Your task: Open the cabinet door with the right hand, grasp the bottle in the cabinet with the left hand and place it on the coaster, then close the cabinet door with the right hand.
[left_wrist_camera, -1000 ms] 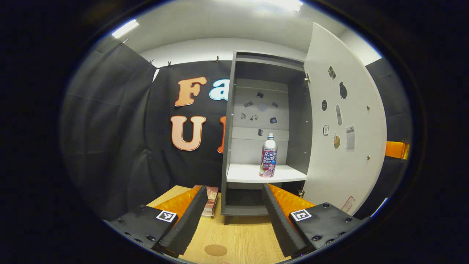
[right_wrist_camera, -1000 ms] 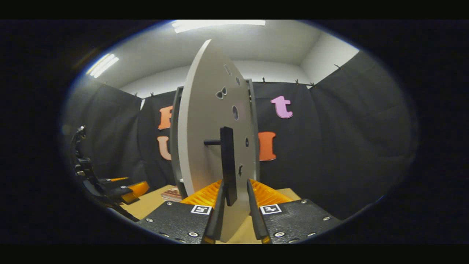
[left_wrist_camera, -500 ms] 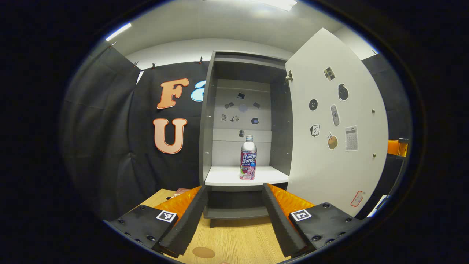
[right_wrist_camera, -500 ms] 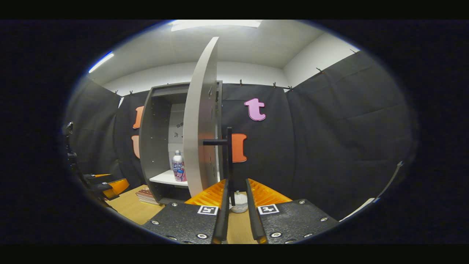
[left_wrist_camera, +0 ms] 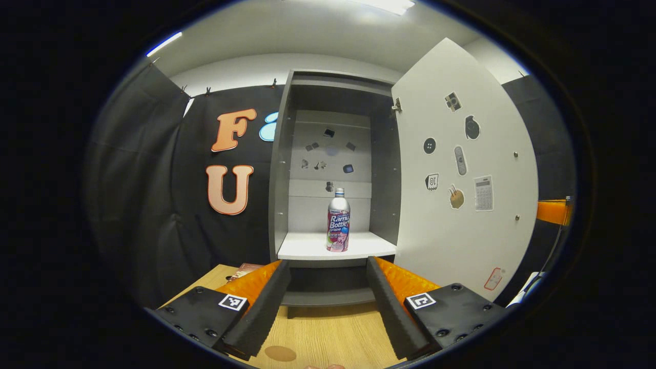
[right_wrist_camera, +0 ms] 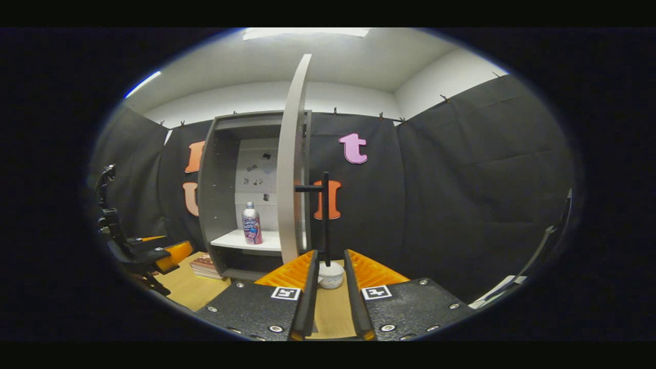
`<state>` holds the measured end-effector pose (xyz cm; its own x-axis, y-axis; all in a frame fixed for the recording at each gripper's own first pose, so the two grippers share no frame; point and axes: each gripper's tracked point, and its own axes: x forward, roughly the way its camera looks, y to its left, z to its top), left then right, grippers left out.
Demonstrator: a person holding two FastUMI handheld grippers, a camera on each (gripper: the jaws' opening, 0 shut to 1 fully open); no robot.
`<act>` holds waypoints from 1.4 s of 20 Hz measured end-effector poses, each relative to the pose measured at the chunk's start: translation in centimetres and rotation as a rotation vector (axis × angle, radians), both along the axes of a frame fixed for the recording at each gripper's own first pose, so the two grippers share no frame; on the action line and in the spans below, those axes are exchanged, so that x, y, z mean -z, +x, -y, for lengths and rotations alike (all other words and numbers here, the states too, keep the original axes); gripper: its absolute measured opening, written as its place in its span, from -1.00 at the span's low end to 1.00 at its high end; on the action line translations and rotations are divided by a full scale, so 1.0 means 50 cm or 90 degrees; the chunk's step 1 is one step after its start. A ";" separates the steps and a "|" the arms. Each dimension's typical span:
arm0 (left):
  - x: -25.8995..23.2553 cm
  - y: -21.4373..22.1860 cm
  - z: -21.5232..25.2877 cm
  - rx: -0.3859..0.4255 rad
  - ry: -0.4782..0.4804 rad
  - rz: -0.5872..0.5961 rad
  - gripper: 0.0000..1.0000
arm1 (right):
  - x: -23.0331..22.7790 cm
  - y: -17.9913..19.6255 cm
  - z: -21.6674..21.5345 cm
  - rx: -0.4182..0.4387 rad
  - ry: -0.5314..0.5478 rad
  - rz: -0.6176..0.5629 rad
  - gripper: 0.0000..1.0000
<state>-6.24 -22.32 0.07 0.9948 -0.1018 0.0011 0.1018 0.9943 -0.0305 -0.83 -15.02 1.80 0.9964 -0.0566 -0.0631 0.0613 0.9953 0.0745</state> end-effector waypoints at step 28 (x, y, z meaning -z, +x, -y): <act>0.067 0.519 0.100 0.196 0.013 0.033 0.94 | 0.074 0.337 -0.352 0.067 -0.051 0.013 0.80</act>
<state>19.73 -27.32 -3.28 0.9160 -0.3986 0.0452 0.3989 0.9170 0.0018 16.01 2.59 -1.90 0.9857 -0.1653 -0.0340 0.1653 0.9862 -0.0033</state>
